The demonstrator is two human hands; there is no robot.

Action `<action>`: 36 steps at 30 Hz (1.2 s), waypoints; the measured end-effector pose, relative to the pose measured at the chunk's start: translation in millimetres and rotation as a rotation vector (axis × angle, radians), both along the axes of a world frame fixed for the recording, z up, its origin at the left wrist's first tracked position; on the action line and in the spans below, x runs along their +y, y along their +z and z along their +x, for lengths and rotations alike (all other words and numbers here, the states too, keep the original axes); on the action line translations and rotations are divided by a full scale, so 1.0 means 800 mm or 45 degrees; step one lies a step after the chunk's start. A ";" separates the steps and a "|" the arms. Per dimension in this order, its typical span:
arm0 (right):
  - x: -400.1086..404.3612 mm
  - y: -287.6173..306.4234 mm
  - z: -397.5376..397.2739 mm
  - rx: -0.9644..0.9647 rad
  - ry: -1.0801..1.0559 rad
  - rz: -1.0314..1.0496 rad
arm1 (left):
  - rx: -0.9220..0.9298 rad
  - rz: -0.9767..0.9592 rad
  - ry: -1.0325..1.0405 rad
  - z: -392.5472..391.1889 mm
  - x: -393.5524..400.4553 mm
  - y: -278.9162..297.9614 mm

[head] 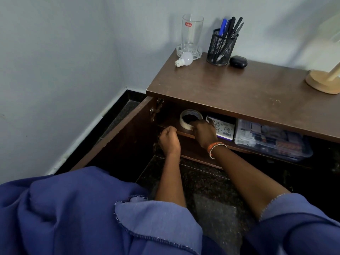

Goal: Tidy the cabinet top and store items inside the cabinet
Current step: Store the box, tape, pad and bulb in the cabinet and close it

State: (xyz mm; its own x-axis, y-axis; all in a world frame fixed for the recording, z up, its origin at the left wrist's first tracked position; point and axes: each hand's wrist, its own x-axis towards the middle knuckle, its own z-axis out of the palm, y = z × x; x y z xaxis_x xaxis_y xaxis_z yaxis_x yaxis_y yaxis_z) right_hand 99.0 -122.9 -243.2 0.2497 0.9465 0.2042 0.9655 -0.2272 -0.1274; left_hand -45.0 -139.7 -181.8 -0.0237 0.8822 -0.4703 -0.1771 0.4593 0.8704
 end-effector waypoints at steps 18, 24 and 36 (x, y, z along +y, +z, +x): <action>-0.039 0.183 -0.085 0.258 0.347 0.921 | 0.157 0.893 0.195 -0.013 0.033 0.102; 0.073 0.221 -0.044 0.612 0.071 0.909 | 0.491 1.105 -0.189 -0.023 0.075 0.135; 0.175 0.197 -0.011 0.524 -0.239 0.513 | 0.846 1.127 -0.366 -0.032 0.141 0.132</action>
State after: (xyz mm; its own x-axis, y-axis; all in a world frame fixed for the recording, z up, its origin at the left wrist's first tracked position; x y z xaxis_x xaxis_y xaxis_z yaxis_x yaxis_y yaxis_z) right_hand 90.2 17.1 -85.5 0.5393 0.7472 0.3885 0.7668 -0.2449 -0.5934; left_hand -70.2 -26.8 -75.9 0.2210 0.9107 0.3490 0.4515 -0.4127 0.7911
